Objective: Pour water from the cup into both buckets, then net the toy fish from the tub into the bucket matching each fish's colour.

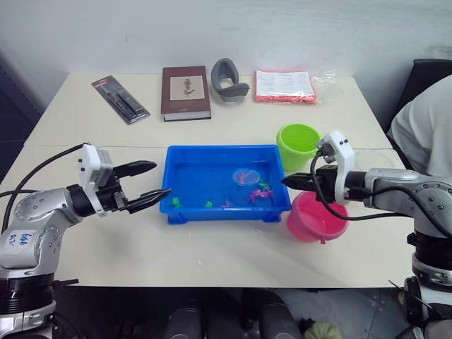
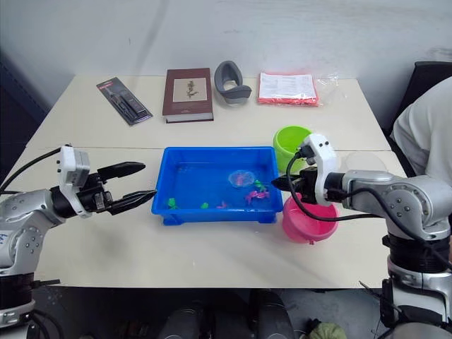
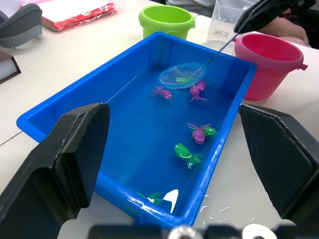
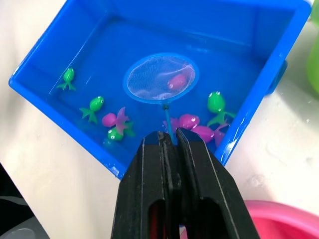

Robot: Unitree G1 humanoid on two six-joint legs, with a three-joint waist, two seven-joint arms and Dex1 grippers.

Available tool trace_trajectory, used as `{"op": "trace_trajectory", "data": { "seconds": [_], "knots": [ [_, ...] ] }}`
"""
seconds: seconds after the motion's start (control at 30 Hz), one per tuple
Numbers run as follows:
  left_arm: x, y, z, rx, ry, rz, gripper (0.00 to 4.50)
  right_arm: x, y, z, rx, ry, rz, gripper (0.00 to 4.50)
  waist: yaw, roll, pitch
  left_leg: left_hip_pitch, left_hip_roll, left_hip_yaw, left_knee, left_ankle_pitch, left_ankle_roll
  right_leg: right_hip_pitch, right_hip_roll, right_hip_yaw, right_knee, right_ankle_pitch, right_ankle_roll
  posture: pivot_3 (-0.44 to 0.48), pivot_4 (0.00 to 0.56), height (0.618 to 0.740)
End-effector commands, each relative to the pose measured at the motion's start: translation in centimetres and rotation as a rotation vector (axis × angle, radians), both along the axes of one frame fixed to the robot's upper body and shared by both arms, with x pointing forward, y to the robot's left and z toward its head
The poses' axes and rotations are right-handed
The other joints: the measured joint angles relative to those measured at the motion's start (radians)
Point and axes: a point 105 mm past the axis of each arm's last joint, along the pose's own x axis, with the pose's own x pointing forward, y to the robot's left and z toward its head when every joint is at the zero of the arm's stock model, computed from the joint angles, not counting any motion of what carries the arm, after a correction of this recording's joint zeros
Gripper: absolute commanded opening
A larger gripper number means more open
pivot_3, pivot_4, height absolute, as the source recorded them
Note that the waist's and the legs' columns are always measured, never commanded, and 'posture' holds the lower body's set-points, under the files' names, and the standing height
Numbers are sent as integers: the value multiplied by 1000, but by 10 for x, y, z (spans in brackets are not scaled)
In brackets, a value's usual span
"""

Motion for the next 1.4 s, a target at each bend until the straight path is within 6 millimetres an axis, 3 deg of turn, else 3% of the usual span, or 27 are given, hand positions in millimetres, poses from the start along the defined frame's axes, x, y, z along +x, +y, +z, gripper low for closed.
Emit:
{"op": "trace_trajectory", "data": {
  "seconds": [0.03,0.23,0.5,0.67,1.0,1.27,1.4],
  "knots": [
    [-5,-4,8,-12,-34,-12,4445,1,-3,31,8,-143,46,0,0,0,0,0,0,0,0,0,0,0,0,0,0,0,0,0,150,740],
    [-6,-7,6,-20,-28,-11,4445,5,-4,49,-269,-485,264,0,0,0,0,0,-1,0,0,0,0,0,0,0,-2,0,0,0,150,740],
    [-4,-13,4,-36,-15,-22,4445,3,-3,38,-539,-513,563,0,0,0,0,1,0,1,0,0,0,0,1,0,-2,0,0,0,150,740],
    [-2,-18,4,-47,-15,-30,4445,5,-5,26,-600,-445,689,0,0,0,0,1,0,1,0,0,-1,0,1,0,-1,0,0,0,150,740],
    [-2,-19,2,-55,-13,-23,4445,32,-2,14,-721,-489,740,0,-4,0,0,1,0,2,0,0,-1,-1,0,0,-1,0,0,0,150,740],
    [-2,-19,-1,-59,-5,-20,4445,70,15,37,-725,-769,609,0,-12,0,0,1,1,2,0,0,-2,-1,1,0,2,0,-1,0,150,740],
    [-3,-19,-1,-61,-2,-19,4445,71,13,43,-680,-786,578,0,-12,0,0,0,0,1,0,0,-1,-1,0,0,2,0,0,0,150,740]
  ]
}}
